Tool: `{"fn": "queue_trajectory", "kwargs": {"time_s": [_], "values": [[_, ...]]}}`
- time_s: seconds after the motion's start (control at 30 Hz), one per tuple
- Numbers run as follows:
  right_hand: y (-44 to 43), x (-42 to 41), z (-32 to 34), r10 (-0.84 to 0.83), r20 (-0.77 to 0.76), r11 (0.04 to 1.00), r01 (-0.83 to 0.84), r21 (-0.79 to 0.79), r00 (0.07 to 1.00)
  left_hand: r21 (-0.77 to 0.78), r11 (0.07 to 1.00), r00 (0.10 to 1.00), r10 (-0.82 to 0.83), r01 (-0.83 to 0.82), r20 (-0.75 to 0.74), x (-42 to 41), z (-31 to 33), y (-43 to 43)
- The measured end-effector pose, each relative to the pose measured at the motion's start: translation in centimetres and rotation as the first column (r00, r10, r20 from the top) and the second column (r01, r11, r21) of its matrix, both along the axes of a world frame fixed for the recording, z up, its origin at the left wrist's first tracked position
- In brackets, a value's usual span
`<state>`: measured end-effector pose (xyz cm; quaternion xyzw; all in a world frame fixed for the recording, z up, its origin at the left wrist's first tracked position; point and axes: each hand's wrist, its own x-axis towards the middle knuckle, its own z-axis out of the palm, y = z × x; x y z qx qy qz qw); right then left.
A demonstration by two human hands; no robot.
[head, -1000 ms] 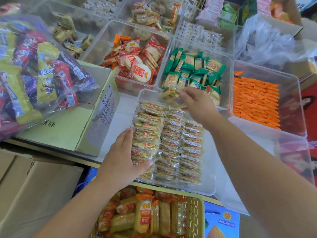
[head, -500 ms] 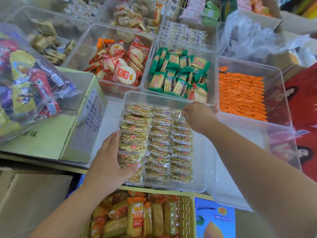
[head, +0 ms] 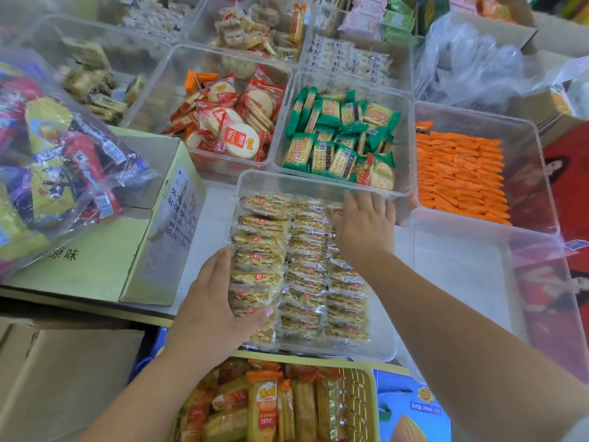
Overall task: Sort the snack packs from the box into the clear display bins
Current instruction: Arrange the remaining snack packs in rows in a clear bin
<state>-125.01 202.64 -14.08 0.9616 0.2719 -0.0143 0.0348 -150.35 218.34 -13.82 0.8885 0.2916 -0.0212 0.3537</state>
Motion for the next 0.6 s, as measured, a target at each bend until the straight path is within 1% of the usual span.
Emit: {"fn": "queue_trajectory", "kwargs": {"time_s": [0.1, 0.2, 0.3, 0.4, 0.6], "values": [[-0.5, -2.6, -1.1, -0.012, -0.088, 0.999, 0.007, -0.051, 0.996, -0.006, 1.0, 1.0, 0.007, -0.007, 0.005, 0.0, 0.0, 0.0], [-1.0, -3.7, -2.0, -0.031, -0.088, 0.994, 0.021, -0.111, 0.996, -0.008, 1.0, 1.0, 0.003, -0.003, 0.004, 0.0, 0.0, 0.1], [-1.1, -3.7, -2.4, -0.059, -0.117, 0.995, 0.049, -0.088, 0.991, -0.008, 1.0, 1.0, 0.001, -0.001, 0.004, 0.0, 0.0, 0.1], [-1.0, -3.2, -2.9, -0.101, -0.201, 0.994, 0.09, -0.062, 0.974, -0.005, 1.0, 1.0, -0.002, 0.002, 0.003, 0.0, 0.0, 0.0], [-0.6, -1.6, -3.9, -0.096, -0.349, 0.995, 0.081, -0.055, 0.932, -0.013, 1.0, 1.0, -0.001, 0.001, -0.005, 0.0, 0.0, 0.0]]}}
